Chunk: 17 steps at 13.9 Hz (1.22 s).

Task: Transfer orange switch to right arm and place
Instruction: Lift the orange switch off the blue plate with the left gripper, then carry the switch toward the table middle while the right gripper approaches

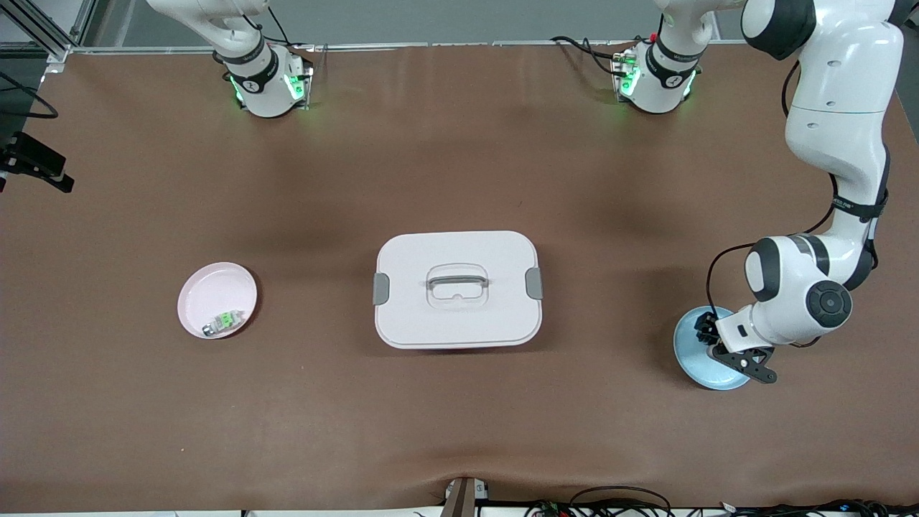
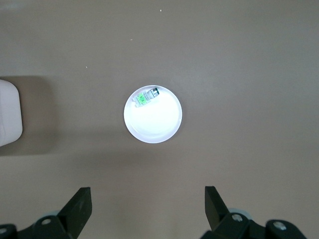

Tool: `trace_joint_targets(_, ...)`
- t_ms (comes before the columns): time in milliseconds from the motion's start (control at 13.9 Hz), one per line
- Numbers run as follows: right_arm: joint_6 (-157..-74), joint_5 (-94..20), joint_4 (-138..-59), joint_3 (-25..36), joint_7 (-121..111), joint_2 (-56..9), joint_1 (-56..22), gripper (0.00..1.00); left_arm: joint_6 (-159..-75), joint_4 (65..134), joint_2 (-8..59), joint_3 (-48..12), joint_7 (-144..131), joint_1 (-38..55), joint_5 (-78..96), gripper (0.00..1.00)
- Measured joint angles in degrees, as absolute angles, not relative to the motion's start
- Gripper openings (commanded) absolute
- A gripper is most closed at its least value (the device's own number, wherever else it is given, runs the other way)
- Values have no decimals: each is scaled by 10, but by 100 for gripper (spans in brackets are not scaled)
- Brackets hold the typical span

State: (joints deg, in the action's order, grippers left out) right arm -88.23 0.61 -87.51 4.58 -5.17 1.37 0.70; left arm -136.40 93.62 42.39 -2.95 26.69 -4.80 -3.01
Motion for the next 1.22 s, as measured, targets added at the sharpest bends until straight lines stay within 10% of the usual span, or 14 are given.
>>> trace_joint_targets(1222, -892, 6, -875, 48, -52, 14, 12, 100, -1013, 911, 204, -81, -124, -44, 24, 24)
